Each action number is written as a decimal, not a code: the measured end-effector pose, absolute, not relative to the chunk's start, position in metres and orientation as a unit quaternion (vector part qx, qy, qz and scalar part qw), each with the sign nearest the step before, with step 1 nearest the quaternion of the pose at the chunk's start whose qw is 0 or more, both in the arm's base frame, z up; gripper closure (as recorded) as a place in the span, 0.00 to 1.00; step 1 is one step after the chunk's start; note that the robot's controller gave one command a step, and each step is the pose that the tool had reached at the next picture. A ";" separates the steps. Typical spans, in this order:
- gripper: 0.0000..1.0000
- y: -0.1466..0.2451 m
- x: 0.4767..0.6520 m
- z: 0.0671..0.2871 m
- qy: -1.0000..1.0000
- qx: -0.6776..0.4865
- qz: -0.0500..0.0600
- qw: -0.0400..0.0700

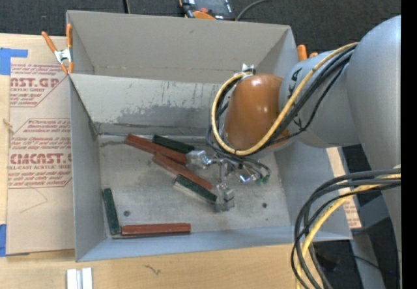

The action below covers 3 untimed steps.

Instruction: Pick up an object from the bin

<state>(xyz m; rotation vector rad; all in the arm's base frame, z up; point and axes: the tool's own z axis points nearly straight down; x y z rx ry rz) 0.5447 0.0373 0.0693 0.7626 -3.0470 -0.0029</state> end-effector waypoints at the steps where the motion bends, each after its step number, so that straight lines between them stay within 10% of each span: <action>1: 0.00 0.021 0.541 0.069 -0.980 0.198 -0.001 0.000; 2: 0.00 0.019 0.532 0.098 -0.940 0.340 0.000 -0.001; 3: 0.00 0.068 0.553 0.069 -0.927 0.375 -0.001 -0.002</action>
Offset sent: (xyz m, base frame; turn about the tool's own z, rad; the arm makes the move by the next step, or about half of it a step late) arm -0.0037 -0.0178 0.0007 0.0932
